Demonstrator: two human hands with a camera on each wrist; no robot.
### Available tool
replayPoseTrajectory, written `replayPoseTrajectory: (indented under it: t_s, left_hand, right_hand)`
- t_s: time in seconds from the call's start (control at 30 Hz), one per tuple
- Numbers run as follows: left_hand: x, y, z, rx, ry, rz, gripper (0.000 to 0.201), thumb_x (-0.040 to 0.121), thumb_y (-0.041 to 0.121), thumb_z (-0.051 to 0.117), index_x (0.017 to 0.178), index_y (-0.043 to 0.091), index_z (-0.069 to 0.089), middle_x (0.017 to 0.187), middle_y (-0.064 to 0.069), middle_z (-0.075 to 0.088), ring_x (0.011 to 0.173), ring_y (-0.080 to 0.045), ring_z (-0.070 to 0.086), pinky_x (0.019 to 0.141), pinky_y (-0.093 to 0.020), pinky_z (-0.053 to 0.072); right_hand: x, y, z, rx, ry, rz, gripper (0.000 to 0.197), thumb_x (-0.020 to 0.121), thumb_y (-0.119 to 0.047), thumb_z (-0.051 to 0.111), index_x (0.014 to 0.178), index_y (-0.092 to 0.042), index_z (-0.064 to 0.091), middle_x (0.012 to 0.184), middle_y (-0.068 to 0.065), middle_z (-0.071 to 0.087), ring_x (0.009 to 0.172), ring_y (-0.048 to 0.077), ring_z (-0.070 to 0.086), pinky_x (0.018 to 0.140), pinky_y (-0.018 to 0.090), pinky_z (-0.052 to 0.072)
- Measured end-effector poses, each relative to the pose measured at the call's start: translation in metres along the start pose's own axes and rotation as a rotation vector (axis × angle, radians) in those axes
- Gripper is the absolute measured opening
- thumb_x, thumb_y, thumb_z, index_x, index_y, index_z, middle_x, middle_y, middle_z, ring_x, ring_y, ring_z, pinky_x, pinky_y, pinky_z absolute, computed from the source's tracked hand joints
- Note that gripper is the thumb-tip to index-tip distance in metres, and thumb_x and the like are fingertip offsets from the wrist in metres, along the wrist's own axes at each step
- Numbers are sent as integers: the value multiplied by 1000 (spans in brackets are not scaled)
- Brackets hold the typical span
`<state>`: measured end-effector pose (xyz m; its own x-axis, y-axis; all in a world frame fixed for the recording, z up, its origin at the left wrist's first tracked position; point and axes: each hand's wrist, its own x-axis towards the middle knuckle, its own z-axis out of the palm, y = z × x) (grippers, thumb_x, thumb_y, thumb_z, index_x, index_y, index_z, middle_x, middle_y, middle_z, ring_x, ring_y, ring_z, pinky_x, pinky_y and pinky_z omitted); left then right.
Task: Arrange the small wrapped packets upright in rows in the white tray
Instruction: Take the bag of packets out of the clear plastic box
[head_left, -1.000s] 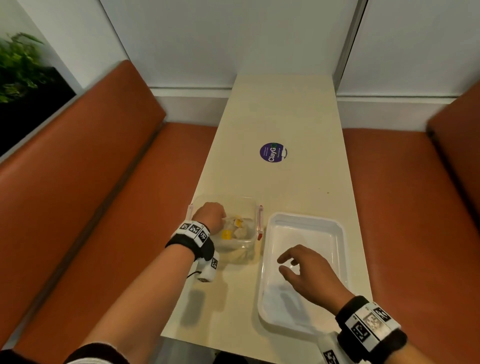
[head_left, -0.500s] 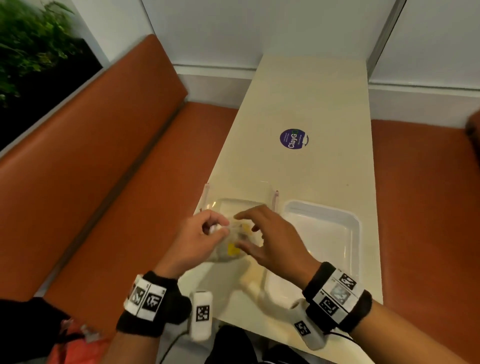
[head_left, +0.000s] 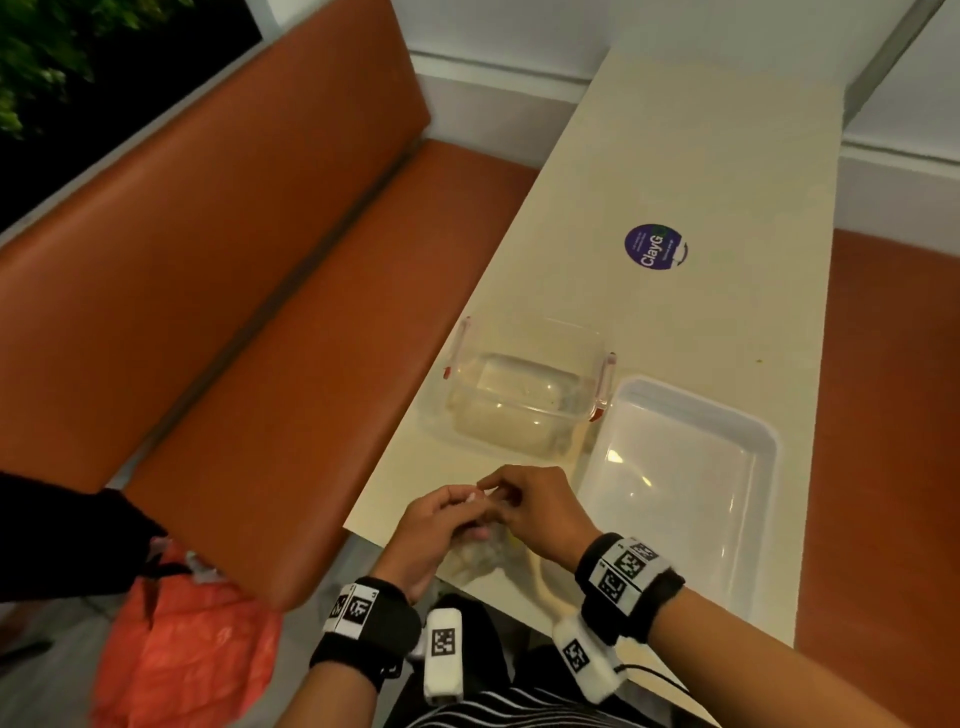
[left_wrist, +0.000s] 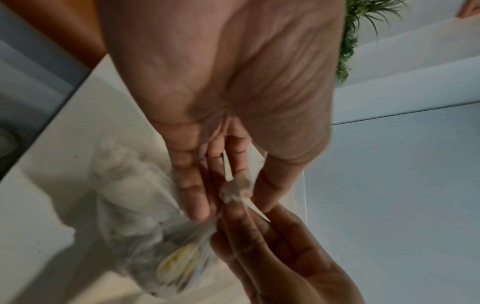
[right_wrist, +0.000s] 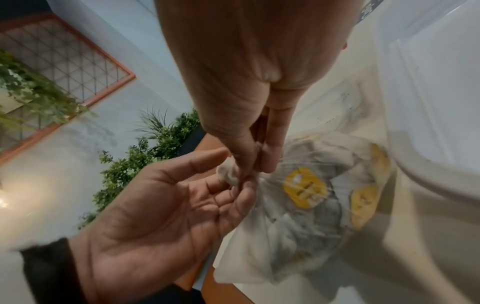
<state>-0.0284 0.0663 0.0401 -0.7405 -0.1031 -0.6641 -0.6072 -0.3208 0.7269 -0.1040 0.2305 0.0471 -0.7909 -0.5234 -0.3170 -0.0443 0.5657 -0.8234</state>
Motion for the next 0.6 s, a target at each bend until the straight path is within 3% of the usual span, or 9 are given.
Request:
replayPoseTrajectory:
  t_s: [0.1, 0.17, 0.27, 0.33, 0.47, 0.53, 0.6]
  left_hand:
    - [-2, -2, -9, 150, -73, 98, 50, 85, -6, 78, 128, 18, 70, 123, -5, 76, 105, -23, 75, 92, -35, 60]
    - [-2, -2, -9, 331, -113, 162, 60, 84, -6, 78, 132, 28, 68, 124, 10, 75, 107, -14, 74, 88, -28, 60]
    - [6, -4, -4, 595, -64, 265, 32, 88, 7, 77, 109, 32, 76, 98, 13, 77, 87, 0, 67, 81, -20, 53]
    - [13, -6, -4, 647, -18, 294, 18, 90, 9, 77, 94, 27, 77, 87, 11, 76, 79, 1, 65, 78, -21, 51]
    - [22, -6, -10, 652, 23, 281, 9, 92, 14, 79, 98, 21, 80, 92, 10, 79, 89, -4, 72, 82, -19, 54]
    - [26, -6, -15, 687, 53, 289, 9, 92, 16, 79, 98, 22, 81, 92, 11, 79, 87, -1, 71, 80, -17, 54]
    - [27, -7, -21, 693, 103, 289, 11, 92, 16, 79, 95, 26, 80, 93, 12, 79, 84, 5, 70, 79, -16, 53]
  right_hand:
    - [-1, -2, -7, 22, 19, -2, 19, 87, -11, 80, 103, -20, 79, 86, -9, 77, 83, 2, 72, 78, 13, 55]
    - [-2, -5, -10, 16, -13, -15, 20, 87, -3, 77, 99, -19, 79, 84, -14, 75, 85, 0, 72, 79, 12, 55]
    - [-1, -9, -15, -11, -45, -34, 28, 88, 6, 68, 99, -17, 78, 84, -8, 76, 83, -3, 71, 76, 9, 52]
    - [3, -11, -22, -43, -40, -40, 32, 88, 10, 62, 101, -16, 76, 81, -3, 75, 77, -1, 69, 73, 9, 51]
    - [8, -12, -42, -133, -31, -38, 43, 87, 15, 54, 103, -19, 75, 79, -4, 73, 77, 3, 69, 74, 16, 56]
    - [9, -12, -51, -172, -19, -24, 46, 84, 18, 53, 103, -18, 75, 81, -4, 72, 81, 7, 71, 80, 26, 60]
    - [11, -8, -61, -184, 52, -1, 48, 83, 20, 51, 102, -17, 75, 83, -2, 72, 83, 10, 71, 83, 30, 60]
